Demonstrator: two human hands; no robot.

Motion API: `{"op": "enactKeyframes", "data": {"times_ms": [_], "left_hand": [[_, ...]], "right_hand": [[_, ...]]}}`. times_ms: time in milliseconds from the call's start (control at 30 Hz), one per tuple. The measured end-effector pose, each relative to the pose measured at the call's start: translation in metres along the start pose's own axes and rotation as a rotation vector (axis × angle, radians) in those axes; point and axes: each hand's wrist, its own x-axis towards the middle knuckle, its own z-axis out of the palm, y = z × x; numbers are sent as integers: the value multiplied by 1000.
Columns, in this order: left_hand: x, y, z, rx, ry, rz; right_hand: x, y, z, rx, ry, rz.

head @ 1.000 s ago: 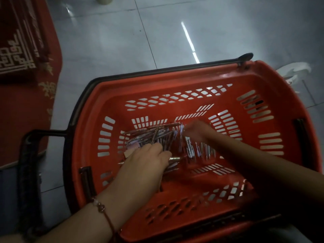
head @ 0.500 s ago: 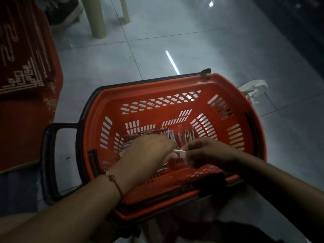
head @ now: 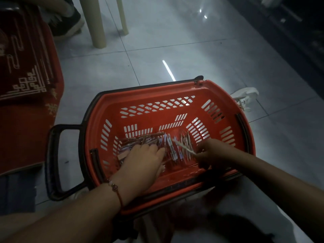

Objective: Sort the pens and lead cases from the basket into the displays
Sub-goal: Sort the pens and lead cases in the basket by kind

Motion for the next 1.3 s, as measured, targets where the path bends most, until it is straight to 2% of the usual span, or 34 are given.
{"op": "enactKeyframes", "data": {"times_ms": [167, 467, 667, 1133, 1233, 1300], "left_hand": [[1, -2, 6, 4, -59, -129], [7, -12, 19, -42, -239, -203], [7, -21, 29, -105, -326, -236], [11, -33, 28, -210, -410, -293], [9, -33, 26, -228, -424, -304], [8, -32, 25, -231, -428, -307]], "right_hand": [[48, 21, -5, -25, 73, 133], [134, 40, -1, -73, 40, 412], [164, 39, 12, 42, -43, 555], [214, 41, 28, 98, -113, 587], [223, 34, 38, 116, -89, 482], [225, 22, 47, 43, -97, 365]]}}
